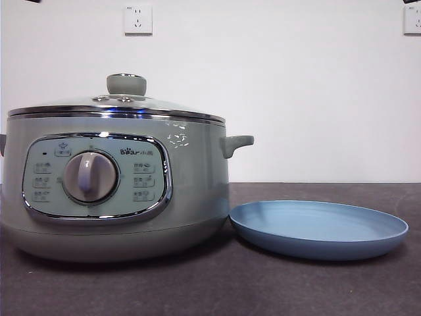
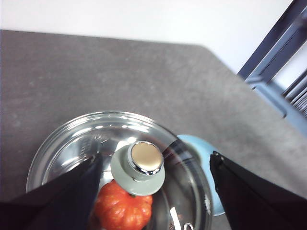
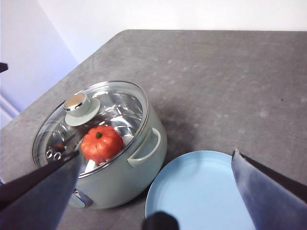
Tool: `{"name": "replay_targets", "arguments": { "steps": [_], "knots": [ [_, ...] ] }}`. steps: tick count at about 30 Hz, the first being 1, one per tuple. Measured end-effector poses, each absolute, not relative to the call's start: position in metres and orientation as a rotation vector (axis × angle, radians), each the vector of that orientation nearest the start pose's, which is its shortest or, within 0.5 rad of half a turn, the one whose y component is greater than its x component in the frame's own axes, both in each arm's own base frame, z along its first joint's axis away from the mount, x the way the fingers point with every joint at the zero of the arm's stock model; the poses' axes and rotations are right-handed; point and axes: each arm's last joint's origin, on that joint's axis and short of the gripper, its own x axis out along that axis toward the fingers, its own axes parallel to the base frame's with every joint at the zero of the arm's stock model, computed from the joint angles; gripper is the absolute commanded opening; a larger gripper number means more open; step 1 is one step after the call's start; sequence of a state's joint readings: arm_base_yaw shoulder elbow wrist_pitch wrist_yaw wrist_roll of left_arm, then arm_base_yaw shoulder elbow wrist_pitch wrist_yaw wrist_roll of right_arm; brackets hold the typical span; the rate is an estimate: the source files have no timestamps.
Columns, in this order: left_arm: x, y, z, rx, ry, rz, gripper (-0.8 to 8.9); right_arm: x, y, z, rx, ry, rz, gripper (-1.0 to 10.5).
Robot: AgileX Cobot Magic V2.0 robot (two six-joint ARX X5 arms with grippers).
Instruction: Take the pumpkin out from the steamer,put the pumpkin in the blue plate,close the lid
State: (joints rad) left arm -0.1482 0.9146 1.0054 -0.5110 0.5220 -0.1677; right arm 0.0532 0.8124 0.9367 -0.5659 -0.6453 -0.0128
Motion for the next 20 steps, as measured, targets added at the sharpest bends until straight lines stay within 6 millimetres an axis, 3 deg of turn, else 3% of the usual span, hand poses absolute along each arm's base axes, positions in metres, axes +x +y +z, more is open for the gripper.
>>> {"name": "replay_targets", "arguments": {
  "steps": [7,13,20],
  "knots": [
    [0.209,-0.079,0.36,-0.04,0.601,-0.559,3.78,0.155,0.026,0.345,0.123,0.437,0.689,5.6],
    [0.232,-0.11,0.341,0.06,0.674,-0.584,3.77,0.155,0.026,0.345,0.123,0.438,0.689,5.6],
    [0.25,-0.126,0.316,0.103,0.763,-0.573,3.77,0.154,0.026,0.344,0.132,0.454,0.688,5.3]
  ]
}}
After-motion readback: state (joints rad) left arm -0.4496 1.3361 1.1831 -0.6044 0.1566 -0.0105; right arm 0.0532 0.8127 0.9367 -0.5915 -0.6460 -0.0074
